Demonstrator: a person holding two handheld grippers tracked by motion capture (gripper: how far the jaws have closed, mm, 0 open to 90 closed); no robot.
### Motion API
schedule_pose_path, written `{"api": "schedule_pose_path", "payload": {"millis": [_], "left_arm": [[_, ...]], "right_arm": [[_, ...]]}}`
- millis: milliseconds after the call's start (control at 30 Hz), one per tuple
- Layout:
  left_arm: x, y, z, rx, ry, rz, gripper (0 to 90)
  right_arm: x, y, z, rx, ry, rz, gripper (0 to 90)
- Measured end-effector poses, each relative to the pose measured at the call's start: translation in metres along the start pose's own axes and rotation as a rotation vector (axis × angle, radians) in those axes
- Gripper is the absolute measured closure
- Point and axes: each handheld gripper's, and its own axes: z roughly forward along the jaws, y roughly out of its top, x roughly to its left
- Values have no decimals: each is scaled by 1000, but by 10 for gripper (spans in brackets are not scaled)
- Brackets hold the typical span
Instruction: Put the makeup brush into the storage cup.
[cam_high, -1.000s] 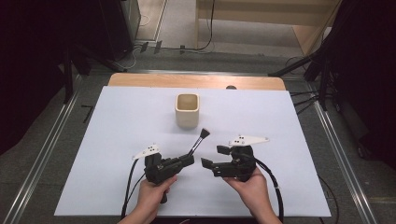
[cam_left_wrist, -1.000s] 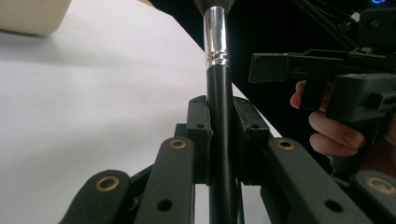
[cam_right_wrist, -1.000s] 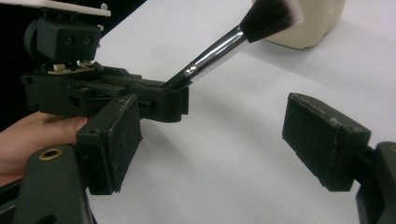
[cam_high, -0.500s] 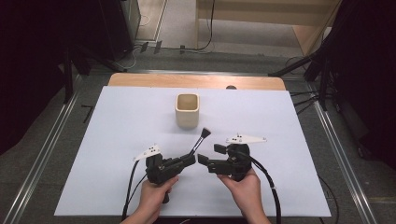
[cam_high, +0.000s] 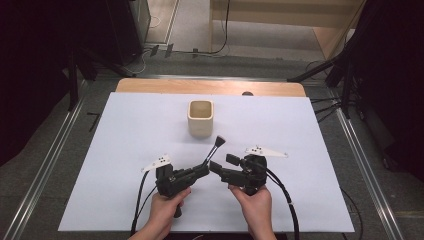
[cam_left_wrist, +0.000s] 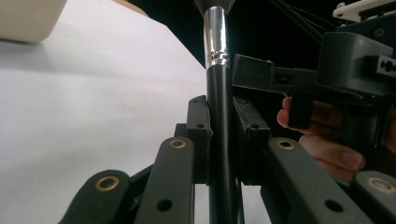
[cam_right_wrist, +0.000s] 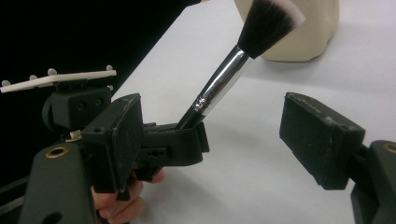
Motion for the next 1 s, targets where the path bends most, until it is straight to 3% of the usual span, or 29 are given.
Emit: {"api": "schedule_pose_path", "payload": {"millis": [100, 300, 1000], "left_arm": [[0, -1, 0, 2, 3, 5, 789], [-1, -2, 1, -2, 10, 7, 789], [-1, -3, 2, 3, 8, 9, 788]], "right_arm": [[-2, -2, 3, -24, 12, 28, 241], [0, -3, 6, -42, 18, 32, 259], [1, -4, 21, -69, 50, 115, 258]]}}
